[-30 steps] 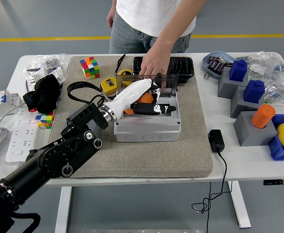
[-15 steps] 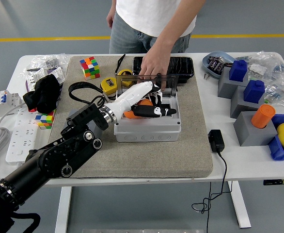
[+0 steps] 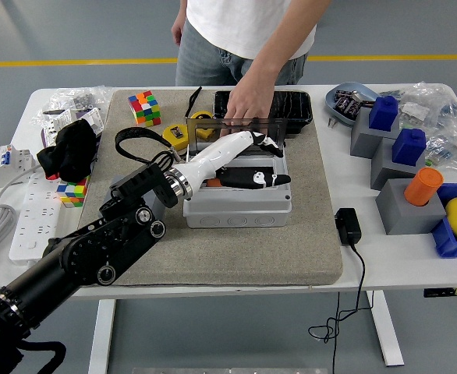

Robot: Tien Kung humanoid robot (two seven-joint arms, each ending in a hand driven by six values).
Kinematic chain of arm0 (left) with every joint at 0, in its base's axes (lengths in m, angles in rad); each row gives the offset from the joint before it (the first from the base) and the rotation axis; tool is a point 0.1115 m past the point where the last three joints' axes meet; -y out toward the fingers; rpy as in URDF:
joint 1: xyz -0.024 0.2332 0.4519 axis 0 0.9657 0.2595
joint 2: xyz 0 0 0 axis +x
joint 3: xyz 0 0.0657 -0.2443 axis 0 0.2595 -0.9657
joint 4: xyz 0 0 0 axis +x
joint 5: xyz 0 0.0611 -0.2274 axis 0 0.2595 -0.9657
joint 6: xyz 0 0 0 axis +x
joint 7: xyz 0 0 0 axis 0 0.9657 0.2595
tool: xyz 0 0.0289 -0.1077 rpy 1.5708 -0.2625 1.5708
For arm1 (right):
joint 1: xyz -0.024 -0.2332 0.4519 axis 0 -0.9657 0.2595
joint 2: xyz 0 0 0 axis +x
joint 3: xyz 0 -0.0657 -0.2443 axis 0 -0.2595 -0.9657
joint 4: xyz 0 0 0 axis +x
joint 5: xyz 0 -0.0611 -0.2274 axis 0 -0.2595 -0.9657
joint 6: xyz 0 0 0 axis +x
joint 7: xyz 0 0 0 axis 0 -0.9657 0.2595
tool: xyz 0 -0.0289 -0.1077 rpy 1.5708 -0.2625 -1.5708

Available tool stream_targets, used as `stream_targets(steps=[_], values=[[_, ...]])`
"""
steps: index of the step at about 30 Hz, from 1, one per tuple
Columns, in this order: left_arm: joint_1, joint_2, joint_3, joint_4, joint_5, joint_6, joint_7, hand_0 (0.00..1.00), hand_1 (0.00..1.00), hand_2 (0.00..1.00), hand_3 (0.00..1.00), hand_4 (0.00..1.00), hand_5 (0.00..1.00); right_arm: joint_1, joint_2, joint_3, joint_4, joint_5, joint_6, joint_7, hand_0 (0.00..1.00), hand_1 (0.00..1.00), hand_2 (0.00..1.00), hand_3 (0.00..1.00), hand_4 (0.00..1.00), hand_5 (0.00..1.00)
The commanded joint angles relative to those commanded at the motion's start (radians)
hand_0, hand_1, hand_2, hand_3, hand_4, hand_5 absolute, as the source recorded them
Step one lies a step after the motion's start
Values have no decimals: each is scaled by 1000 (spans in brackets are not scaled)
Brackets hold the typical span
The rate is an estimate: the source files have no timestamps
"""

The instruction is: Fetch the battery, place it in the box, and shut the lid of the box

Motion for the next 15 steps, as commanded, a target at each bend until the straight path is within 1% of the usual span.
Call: stream_targets(steps=[2, 4, 5, 7, 9, 10, 11, 12, 13, 14, 15], values=[[0, 3, -6, -32, -26, -64, 41, 753, 742, 722, 663, 998, 783, 1, -1, -1, 0, 1, 1, -1, 831, 815, 779, 809, 998, 998], [5, 4, -26, -74, -52, -151, 110, 753, 742, 722, 663, 998, 783, 2, 0, 1, 0, 1, 0, -1, 831, 815, 779, 809, 998, 998], [8, 4, -40, -94, -82, -190, 147, 472, 638, 631, 596, 998, 796, 2, 0, 0, 1, 2, 0, -1, 833, 814, 778, 810, 998, 998], [11, 3, -59, -119, -126, -279, 209, 472, 638, 631, 596, 998, 796, 2, 0, 1, 1, 1, 0, -1, 833, 814, 778, 810, 998, 998], [18, 0, -96, -149, -185, -360, 277, 472, 638, 631, 596, 998, 796, 2, 1, 3, 0, 1, 1, -1, 833, 814, 778, 810, 998, 998], [20, 0, -116, -158, -217, -399, 310, 472, 638, 631, 596, 998, 796, 1, 1, 3, 0, 1, 1, -1, 833, 814, 778, 810, 998, 998], [23, 0, -134, -161, -248, -438, 335, 450, 628, 626, 586, 998, 817, 1, 2, 3, 0, 1, 1, -1, 832, 812, 778, 810, 998, 998], [25, 0, -153, -162, -294, -483, 354, 450, 628, 626, 586, 998, 817, 1, 2, 3, 0, 1, 1, -1, 832, 812, 778, 810, 998, 998], [27, 0, -168, -161, -333, -521, 360, 450, 628, 626, 586, 998, 817, 1, 2, 3, 0, 1, 1, -1, 832, 812, 778, 810, 998, 998], [27, 0, -172, -161, -367, -551, 361, 450, 628, 626, 586, 998, 817, 1, 3, 3, 0, 1, 1, -1, 832, 812, 778, 810, 998, 998], [31, 0, -191, -161, -406, -584, 351, 450, 628, 626, 586, 998, 817, 1, 3, 4, 0, 1, 1, 0, 832, 812, 778, 810, 998, 998]])
